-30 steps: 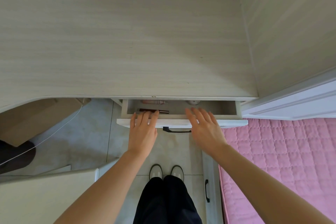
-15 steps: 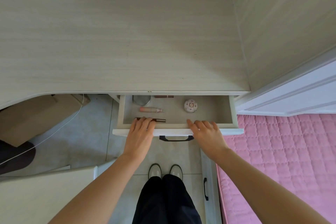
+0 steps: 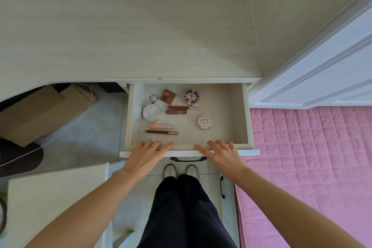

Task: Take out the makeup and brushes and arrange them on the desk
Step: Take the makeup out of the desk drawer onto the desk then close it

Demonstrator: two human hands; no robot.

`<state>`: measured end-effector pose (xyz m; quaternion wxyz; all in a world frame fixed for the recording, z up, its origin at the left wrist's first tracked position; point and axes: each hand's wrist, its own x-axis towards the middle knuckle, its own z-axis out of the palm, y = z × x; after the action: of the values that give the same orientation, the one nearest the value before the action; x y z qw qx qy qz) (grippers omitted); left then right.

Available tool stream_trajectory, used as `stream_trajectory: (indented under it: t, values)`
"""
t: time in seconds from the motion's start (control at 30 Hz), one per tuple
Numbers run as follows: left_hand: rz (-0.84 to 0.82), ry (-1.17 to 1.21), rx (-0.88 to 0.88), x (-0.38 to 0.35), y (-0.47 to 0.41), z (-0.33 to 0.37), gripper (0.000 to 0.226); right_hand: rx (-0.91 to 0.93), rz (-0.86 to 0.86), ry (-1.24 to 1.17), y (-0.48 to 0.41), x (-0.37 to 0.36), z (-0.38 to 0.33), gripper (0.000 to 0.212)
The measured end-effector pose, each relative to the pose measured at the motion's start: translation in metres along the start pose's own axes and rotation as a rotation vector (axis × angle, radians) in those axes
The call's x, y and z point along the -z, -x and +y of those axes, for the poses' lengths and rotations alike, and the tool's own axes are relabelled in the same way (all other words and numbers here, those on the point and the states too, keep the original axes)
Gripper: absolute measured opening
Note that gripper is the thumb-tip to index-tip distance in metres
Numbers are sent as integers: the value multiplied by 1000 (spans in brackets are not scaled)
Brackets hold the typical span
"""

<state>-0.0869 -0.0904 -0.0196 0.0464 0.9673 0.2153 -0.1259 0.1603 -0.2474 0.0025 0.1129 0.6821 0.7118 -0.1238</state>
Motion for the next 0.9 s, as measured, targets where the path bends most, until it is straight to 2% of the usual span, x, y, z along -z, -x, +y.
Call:
stream_trajectory:
  t: [0.17,0.3,0.43,0.53,0.67,0.73,0.8,0.9]
  values:
    - [-5,17,-17,-3,20,14,92,24,-70,-28,18,-6,-10,100]
    - [6,82,11,-6,31,25,86,-47,-101,-106,22,-11,-17,81]
    - [38,151,48,-7,35,30,69,-67,-80,-165,26,-13,-21,65]
    - [51,167,64,-5,36,27,42,-62,-56,-196,27,-10,-19,55]
    - [-19,223,140,1,29,22,53,-55,-81,-264,21,-4,-13,35]
    - [-63,283,192,1,21,18,57,-105,-91,-331,14,-2,-10,34]
    - [-34,307,225,1,10,12,55,-183,-109,-369,1,0,-5,35]
    - [-25,292,247,-1,-13,-3,28,-262,-142,-393,-25,5,5,35]
